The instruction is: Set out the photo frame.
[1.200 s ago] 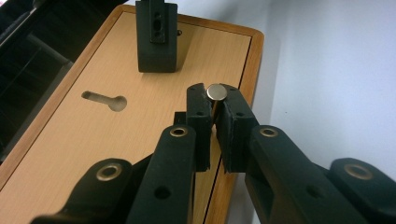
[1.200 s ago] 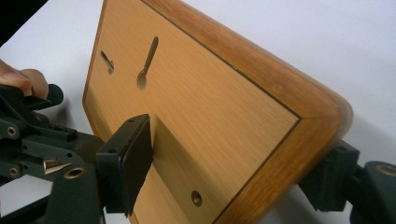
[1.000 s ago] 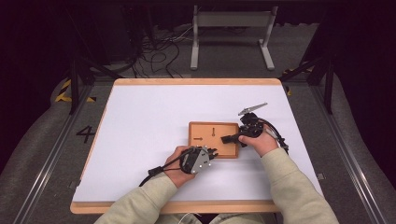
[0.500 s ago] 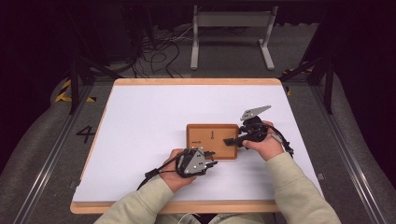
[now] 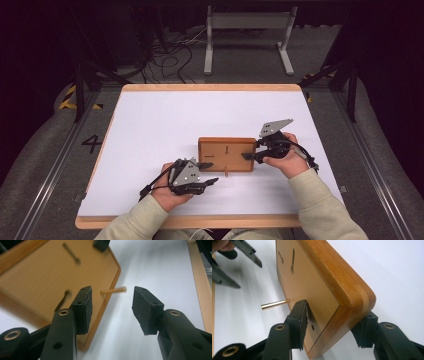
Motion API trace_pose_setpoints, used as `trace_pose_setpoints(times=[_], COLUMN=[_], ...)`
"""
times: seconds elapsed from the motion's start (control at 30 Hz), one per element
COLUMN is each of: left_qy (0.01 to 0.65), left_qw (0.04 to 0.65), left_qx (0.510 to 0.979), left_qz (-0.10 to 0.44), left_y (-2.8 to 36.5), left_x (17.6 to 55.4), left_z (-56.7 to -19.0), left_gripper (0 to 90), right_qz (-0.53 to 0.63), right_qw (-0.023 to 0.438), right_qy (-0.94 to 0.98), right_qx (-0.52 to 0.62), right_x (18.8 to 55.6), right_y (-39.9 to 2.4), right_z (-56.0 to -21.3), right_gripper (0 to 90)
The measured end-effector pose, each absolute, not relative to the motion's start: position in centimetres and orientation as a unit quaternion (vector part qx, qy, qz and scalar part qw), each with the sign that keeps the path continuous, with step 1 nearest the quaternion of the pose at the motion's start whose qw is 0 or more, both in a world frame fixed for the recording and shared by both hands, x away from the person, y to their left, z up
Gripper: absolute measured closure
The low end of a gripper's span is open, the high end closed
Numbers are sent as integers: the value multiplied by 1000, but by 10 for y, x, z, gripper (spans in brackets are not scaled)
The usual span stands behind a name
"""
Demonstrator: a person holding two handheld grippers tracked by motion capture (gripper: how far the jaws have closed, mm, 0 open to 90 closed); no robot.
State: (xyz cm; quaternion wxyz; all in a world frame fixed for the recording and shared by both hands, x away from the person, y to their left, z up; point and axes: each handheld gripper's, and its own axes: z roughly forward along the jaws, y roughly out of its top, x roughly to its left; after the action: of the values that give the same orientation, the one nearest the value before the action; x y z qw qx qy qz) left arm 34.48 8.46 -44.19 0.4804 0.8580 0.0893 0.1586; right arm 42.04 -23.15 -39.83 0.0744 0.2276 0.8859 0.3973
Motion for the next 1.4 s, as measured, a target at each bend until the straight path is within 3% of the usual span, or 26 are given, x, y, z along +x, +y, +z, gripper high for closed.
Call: trace_pose_setpoints(times=[0.3, 0.97, 1.4], left_qy=[140, 227, 271], left_qw=[505, 518, 502], left_qx=[845, 813, 811], left_qz=[108, 136, 133], left_y=[119, 158, 166], left_x=[351, 368, 381], left_z=[-436, -435, -441], left_gripper=[475, 347, 368], right_qz=[387, 372, 369], right_qw=[91, 125, 116], right_qy=[895, 905, 910], right_qx=[204, 165, 146], right_x=[406, 375, 359], right_y=[-232, -231, -232], right_z=[-394, -391, -394], right_gripper=[565, 624, 583])
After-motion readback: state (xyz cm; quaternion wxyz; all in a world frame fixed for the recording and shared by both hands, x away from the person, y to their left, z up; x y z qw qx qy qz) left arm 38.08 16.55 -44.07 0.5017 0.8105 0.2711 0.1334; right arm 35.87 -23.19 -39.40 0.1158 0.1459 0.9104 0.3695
